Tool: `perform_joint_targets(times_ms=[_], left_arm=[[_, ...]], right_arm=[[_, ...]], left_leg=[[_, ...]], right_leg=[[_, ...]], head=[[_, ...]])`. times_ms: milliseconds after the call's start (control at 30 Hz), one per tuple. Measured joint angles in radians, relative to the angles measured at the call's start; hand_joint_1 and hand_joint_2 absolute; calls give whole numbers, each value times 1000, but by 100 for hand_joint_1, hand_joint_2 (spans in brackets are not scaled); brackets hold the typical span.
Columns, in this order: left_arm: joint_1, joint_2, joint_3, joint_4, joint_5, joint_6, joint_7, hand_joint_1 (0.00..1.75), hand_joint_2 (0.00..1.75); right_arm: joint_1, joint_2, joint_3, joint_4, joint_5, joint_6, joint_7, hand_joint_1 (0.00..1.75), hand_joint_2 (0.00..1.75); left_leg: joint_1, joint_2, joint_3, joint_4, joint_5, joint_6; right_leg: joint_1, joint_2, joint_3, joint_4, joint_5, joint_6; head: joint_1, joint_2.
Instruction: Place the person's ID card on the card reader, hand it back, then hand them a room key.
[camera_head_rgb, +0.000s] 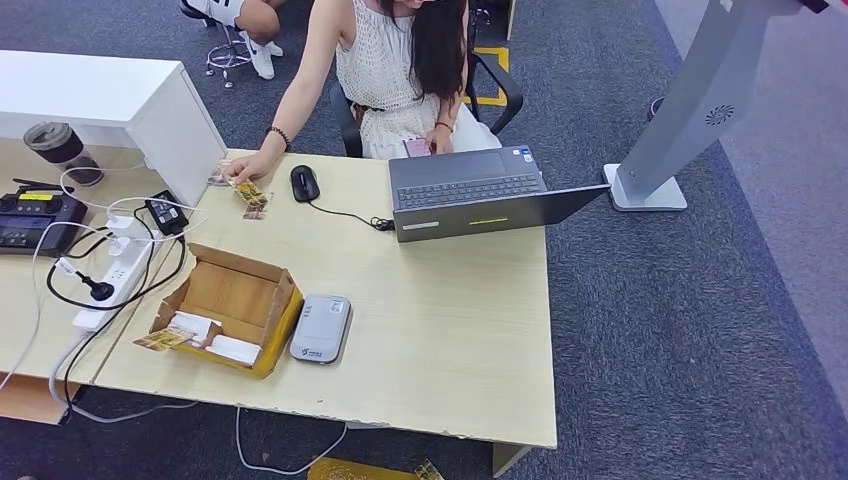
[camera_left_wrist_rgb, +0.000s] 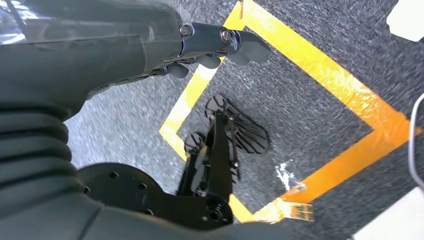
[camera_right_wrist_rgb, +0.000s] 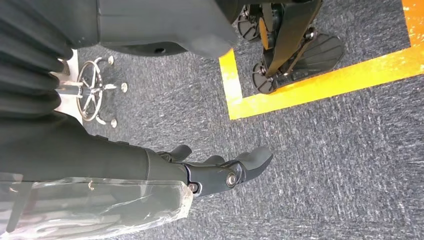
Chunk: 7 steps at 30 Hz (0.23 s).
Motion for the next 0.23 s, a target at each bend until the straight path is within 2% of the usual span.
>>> perform_joint_targets(times_ms=[100,233], left_arm=[[13,12,-86,0,26,-6,5,175,0],[29,26,-195,0,57,-11,16,175,0]], right_arm=[[14,-12,46,-12,-41,5,10,175,0],[31,-27,105,-27,-89,17,22,175,0]], left_leg=[[0,0,0,0,0,0],[0,0,0,0,0,0]], right_leg=[[0,0,0,0,0,0],[0,0,0,0,0,0]], head=[[0,0],[0,0]])
